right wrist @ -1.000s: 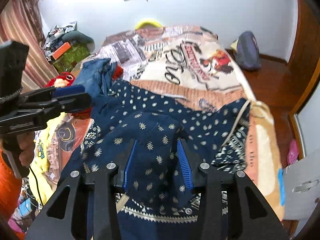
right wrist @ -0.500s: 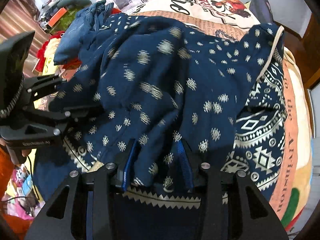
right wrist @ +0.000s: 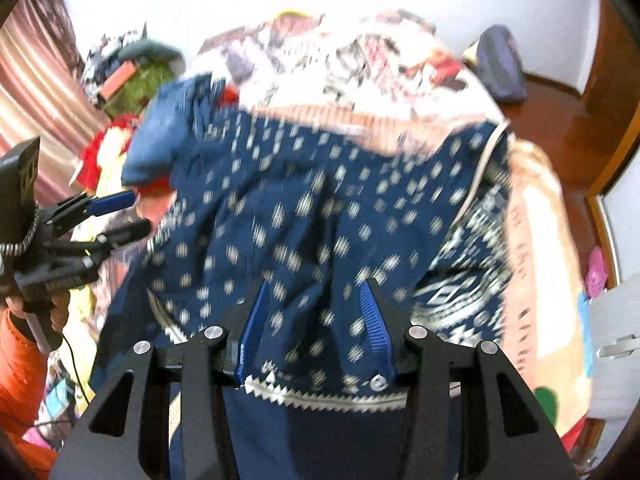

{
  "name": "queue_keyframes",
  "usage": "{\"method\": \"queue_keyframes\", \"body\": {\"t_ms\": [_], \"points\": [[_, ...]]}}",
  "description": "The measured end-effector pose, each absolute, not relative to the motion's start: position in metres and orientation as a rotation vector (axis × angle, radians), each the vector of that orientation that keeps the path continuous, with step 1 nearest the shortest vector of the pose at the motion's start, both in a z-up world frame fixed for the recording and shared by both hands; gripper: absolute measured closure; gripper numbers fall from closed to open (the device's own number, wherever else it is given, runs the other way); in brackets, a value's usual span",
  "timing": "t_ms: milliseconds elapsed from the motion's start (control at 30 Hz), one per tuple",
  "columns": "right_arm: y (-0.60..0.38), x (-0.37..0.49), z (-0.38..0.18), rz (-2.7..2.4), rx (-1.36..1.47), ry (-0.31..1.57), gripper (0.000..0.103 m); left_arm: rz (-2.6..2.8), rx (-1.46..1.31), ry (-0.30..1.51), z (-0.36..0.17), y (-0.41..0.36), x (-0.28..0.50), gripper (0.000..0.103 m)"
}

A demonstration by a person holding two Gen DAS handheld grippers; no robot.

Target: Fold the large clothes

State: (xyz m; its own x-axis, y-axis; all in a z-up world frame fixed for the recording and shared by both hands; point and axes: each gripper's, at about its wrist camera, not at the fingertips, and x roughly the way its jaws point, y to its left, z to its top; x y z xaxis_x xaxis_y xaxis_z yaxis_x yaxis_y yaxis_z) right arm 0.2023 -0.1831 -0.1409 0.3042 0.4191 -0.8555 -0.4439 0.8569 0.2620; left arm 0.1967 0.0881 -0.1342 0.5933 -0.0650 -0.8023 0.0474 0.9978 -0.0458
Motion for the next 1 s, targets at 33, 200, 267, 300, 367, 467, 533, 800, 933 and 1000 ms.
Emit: {"method": "queue_keyframes", "body": {"t_ms": [33,200,267,300,367,467,533,800,933,1000], "points": [[-0.189,0.205,-0.134,0.556,-0.011,1.098,0.059,-0.044,-0.04,0.918,-0.13,0.098,0.198,0.04],[-0.21,0.222,-0.124,0.446,0.046,1.022,0.05,0.137,-0.183,0.855,-0.127,0.158,0.208,0.036],[-0.223,0.232,-0.129,0.397,0.068,1.026,0.05,0.184,-0.268,0.858,-0.137,0.183,0.212,0.036],[-0.225,0.235,-0.132,0.38,0.078,1.032,0.05,0.188,-0.312,0.869,-0.145,0.194,0.214,0.036],[-0.24,0.245,-0.143,0.334,0.114,1.056,0.05,0.188,-0.383,0.899,-0.16,0.208,0.218,0.036],[-0.256,0.254,-0.158,0.274,0.164,1.091,0.05,0.16,-0.474,0.957,-0.188,0.219,0.226,0.036],[-0.266,0.262,-0.172,0.241,0.2,1.127,0.05,0.129,-0.518,0.991,-0.205,0.219,0.23,0.036],[-0.28,0.287,-0.211,0.221,0.305,1.221,0.05,0.059,-0.637,1.053,-0.248,0.22,0.26,0.036],[-0.277,0.302,-0.221,0.225,0.31,1.232,0.05,0.029,-0.648,1.071,-0.258,0.218,0.276,0.036],[-0.275,0.309,-0.226,0.217,0.287,1.235,0.05,0.024,-0.636,1.083,-0.261,0.217,0.284,0.036]]}}
